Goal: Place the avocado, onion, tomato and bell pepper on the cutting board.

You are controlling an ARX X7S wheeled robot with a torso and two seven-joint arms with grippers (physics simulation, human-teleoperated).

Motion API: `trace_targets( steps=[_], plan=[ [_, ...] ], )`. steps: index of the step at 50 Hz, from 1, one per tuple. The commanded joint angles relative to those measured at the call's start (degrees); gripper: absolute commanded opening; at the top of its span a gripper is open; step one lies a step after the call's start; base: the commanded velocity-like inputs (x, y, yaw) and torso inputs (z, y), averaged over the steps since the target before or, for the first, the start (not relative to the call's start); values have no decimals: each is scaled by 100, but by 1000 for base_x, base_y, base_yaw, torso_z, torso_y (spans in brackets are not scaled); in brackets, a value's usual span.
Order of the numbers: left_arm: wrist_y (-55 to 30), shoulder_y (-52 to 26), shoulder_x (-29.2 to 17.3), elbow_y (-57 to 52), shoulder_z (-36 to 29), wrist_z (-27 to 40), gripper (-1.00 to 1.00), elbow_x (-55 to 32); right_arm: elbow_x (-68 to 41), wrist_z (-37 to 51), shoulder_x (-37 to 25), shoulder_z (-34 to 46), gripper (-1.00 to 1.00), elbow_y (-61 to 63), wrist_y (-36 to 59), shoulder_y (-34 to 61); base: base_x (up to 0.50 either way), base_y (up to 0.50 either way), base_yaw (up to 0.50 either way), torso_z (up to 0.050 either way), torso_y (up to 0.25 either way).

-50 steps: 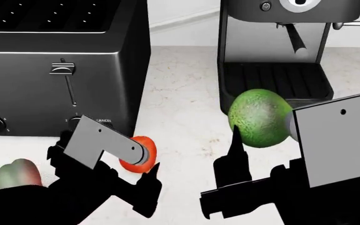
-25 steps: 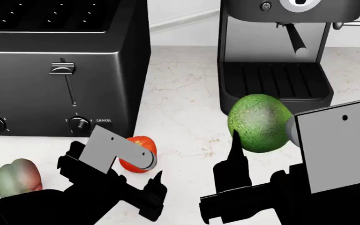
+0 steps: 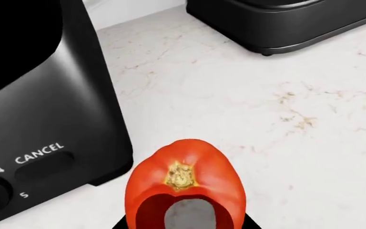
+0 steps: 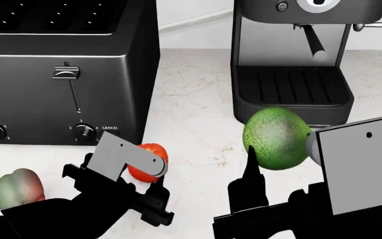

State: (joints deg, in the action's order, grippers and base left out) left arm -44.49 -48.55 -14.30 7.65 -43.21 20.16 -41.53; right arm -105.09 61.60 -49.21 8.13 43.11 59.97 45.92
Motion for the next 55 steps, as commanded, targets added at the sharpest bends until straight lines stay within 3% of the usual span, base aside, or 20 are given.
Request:
trace_targets(
  steps=[1,7,15,25,30,35,45,55],
  plan=[
    [29,-1,72,-127,155,31,-100,-59,128,-138,48,-160,-100,39,-9,-66,0,0,0,0,10],
    [-555,47,-329,-1806,436,498,-100,-662,138,-160,43,-200,-100,36,-60,-122,0,0,0,0,0],
    [-1765,-220,-983,-4274,1727,2001,-100,-2927,249,-140,135,-252,-100,-3,-187,-270,0,0,0,0,0],
    [-1666,-91,-2122,-5072,3049,3105,-100,-4592,716,-376,480,-194,-100,-125,-268,-178,0,0,0,0,1],
    [-1291,635,-2555,-5370,3669,3215,-100,-4703,1101,-568,642,-171,-100,-206,-312,-198,0,0,0,0,0],
    [-1074,1196,-2616,-5303,3920,3048,-100,-4319,1373,-714,695,-127,-100,-300,-307,-174,0,0,0,0,0],
    [-991,1307,-2538,-5293,3927,3135,-100,-4226,1406,-884,624,-274,-100,-204,-436,-322,0,0,0,0,0],
    [-916,1460,-2582,-5371,4005,3234,-100,-4301,1204,-773,527,-325,-100,28,-481,-362,0,492,0,0,1]
  ],
)
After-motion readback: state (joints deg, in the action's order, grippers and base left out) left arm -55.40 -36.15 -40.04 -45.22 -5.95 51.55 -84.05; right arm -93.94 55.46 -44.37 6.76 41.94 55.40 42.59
